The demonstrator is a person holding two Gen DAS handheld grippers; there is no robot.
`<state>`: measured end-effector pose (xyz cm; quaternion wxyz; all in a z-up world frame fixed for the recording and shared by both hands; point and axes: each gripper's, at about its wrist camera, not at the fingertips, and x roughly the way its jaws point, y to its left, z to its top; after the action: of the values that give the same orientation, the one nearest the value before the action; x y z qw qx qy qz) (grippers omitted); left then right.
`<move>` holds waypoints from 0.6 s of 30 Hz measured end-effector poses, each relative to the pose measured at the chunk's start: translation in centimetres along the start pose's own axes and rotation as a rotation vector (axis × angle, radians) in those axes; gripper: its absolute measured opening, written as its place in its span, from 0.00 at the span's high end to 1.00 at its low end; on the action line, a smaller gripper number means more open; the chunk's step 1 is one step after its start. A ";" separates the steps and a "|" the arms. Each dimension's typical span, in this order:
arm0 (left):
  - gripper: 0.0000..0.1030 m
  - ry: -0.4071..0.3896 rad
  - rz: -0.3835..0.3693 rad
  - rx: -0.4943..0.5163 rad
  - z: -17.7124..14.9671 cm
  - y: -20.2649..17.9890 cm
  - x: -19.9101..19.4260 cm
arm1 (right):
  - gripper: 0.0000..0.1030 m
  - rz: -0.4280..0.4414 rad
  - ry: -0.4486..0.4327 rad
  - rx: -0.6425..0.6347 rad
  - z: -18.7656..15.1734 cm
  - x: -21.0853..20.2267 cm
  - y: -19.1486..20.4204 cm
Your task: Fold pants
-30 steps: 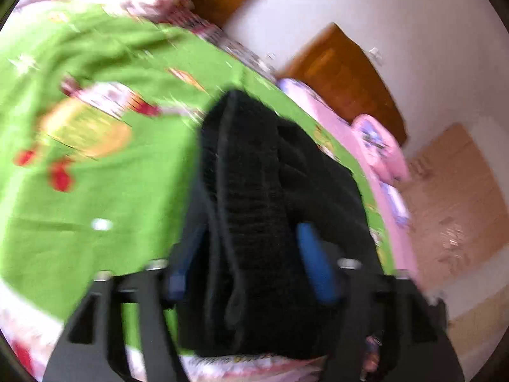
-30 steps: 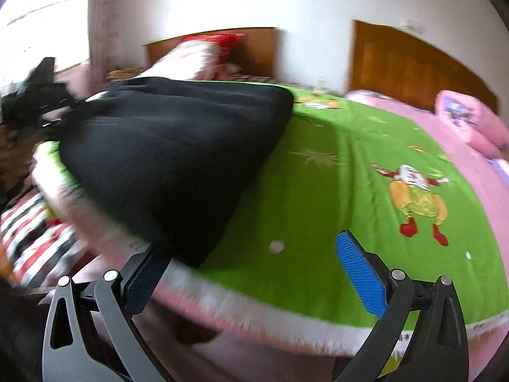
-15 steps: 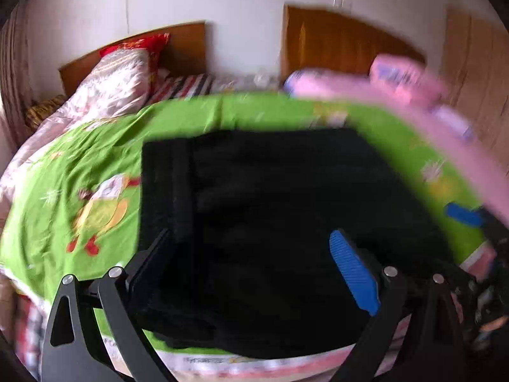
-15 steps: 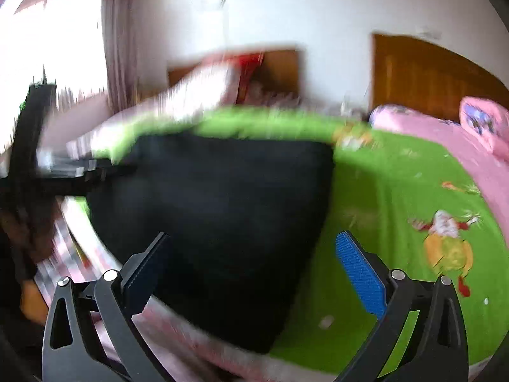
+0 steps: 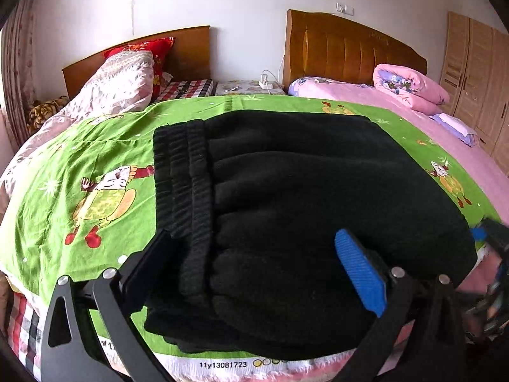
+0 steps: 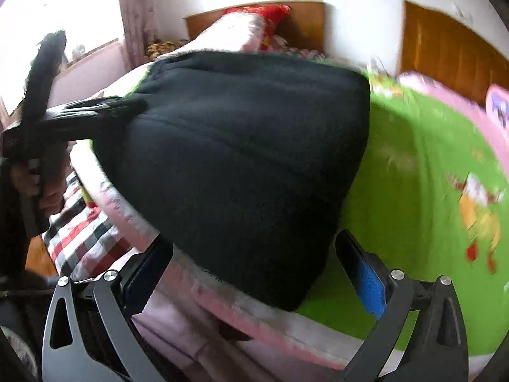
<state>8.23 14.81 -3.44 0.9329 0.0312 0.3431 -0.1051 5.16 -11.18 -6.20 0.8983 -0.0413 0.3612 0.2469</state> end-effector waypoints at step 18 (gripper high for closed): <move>0.01 -0.072 -0.025 0.004 -1.0 0.3 -0.3 | 0.05 0.024 0.312 -0.152 20.1 21.7 -0.7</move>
<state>7.45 15.31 -4.01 0.9432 0.0252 0.3093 -0.1185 31.53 2.27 -6.02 0.8227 -0.1426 0.4769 0.2746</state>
